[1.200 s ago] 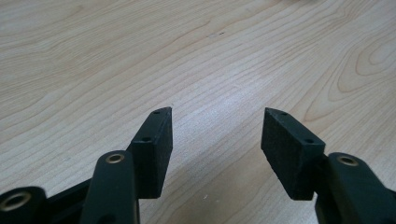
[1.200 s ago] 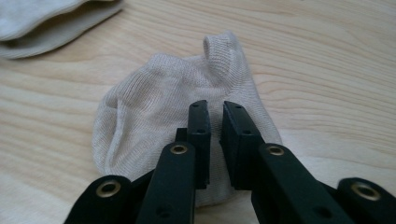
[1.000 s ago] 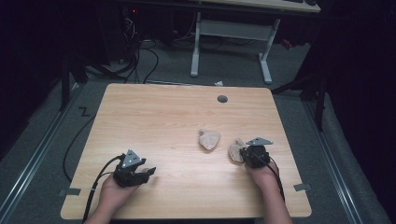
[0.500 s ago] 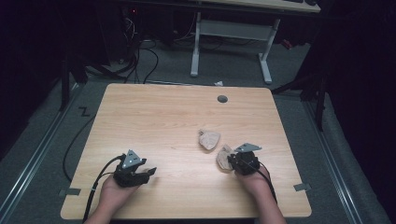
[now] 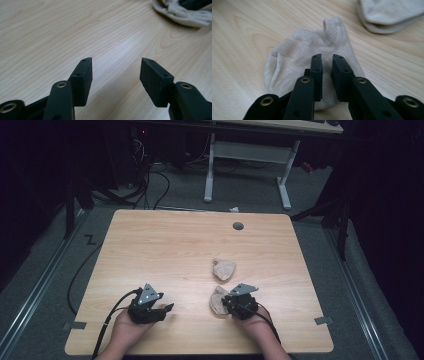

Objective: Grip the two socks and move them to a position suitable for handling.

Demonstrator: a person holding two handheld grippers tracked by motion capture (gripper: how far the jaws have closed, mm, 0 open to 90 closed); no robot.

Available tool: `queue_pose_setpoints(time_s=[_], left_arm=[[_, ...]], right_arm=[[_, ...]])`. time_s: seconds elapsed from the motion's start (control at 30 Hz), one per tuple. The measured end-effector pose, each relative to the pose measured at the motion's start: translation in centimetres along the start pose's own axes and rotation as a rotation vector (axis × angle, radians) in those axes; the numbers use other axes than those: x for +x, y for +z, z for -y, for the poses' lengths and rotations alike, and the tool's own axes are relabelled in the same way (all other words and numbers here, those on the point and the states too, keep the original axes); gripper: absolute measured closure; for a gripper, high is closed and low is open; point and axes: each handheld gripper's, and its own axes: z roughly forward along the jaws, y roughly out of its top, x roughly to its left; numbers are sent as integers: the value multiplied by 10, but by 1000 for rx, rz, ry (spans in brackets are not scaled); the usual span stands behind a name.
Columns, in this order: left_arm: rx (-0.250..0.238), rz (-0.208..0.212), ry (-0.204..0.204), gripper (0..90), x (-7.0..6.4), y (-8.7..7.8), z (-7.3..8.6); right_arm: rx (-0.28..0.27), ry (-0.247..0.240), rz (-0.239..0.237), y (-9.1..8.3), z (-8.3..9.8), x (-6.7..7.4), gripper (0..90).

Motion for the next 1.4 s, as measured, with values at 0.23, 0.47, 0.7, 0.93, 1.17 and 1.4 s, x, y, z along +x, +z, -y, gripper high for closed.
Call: queue_pose_setpoints(time_s=[0.23, 0.47, 0.7, 0.93, 1.17, 1.4], left_arm=[[-3, 75, 41, 440, -25, 5, -7], [11, 127, 89, 444, -48, 12, -10], [7, 150, 123, 533, -64, 14, -13], [23, 145, 114, 692, -67, 18, -14], [45, 130, 102, 750, -64, 22, -13], [70, 108, 99, 756, -61, 25, -11]], right_arm=[[-19, -68, -43, 7, -5, 26, 797], [-25, -119, -55, 11, -9, 39, 841], [-30, -154, -72, 13, -11, 51, 889], [-37, -172, -65, 11, -14, 56, 900], [-128, -140, -92, -14, -12, 55, 846], [-88, -147, -148, -6, -9, 66, 650]])
